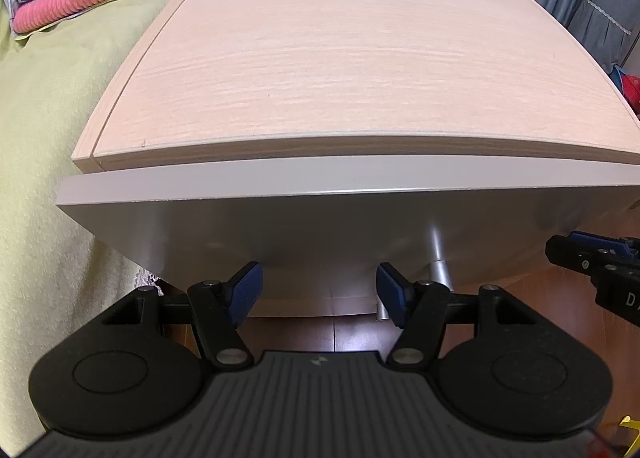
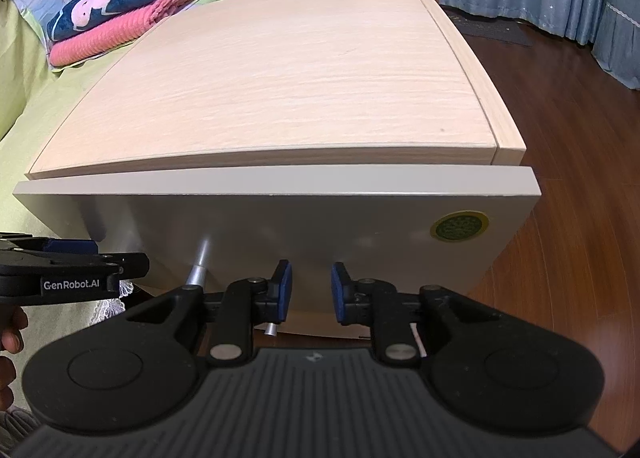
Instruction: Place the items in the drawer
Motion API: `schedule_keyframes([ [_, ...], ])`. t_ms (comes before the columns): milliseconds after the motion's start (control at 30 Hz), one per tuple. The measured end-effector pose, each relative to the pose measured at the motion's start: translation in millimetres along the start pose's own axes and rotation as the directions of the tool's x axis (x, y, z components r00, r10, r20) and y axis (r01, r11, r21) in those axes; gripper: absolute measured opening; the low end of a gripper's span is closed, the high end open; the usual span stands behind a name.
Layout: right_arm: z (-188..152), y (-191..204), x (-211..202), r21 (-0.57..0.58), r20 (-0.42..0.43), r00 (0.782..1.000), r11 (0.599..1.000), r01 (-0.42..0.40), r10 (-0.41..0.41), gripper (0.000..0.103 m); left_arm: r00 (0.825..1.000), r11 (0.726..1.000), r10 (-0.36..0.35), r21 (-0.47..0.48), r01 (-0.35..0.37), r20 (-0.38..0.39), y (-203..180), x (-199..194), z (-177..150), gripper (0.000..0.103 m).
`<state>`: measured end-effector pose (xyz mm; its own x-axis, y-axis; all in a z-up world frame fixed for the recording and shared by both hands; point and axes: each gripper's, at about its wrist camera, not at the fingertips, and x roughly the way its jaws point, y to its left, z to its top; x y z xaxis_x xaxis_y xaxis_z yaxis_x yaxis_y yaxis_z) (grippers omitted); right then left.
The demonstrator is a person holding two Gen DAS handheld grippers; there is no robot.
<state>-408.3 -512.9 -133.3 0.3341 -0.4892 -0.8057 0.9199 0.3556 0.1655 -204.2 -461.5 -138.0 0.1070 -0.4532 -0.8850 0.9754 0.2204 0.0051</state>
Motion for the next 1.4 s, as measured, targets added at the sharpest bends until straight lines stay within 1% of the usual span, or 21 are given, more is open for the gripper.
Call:
schedule_keyframes([
  [333, -1.5, -4.9, -3.4, -0.009, 0.010, 1.000, 1.000, 0.018, -0.018, 0.016, 1.000, 1.000, 0.002, 0.003, -0.002, 0.002, -1.1, 1.2, 1.3, 0.064],
  [500, -1.0, -14.3, -6.5, 0.006, 0.014, 0.999, 0.999, 0.040, -0.040, 0.013, 1.000, 1.000, 0.002, 0.001, -0.002, 0.000, -2.2, 5.1, 0.4, 0.064],
  [567, -0.4, -17.0, -6.8, 0.011, 0.015, 0.999, 0.999, 0.048, -0.048, 0.009, 1.000, 1.000, 0.002, 0.002, -0.002, 0.000, -4.0, 4.1, 1.4, 0.064],
  [667, -0.1, -20.2, -7.3, 0.013, 0.016, 0.998, 0.998, 0.059, -0.059, 0.009, 1.000, 1.000, 0.003, 0.002, -0.003, -0.001, -5.0, 3.5, 3.7, 0.064],
  [733, 0.0, -21.5, -6.8, 0.005, 0.015, 0.996, 0.996, 0.089, -0.089, 0.009, 1.000, 1.000, 0.003, 0.002, -0.003, -0.001, -5.2, 3.2, 4.8, 0.064],
  [933, 1.2, -29.2, -5.6, 0.023, 0.016, 0.995, 0.994, 0.102, -0.103, 0.008, 1.000, 1.000, 0.007, 0.008, -0.007, 0.001, -4.8, 7.0, 8.5, 0.064],
  [1133, 2.2, -27.4, -4.6, 0.006, 0.017, 0.993, 0.993, 0.120, -0.120, 0.008, 1.000, 1.000, 0.006, 0.006, -0.006, 0.000, -10.3, 12.4, 11.5, 0.064],
  [1400, 3.9, -25.2, -4.0, 0.006, 0.013, 0.992, 0.992, 0.123, -0.123, 0.008, 1.000, 1.000, 0.005, 0.002, -0.005, -0.004, -11.6, 12.8, 14.6, 0.064],
])
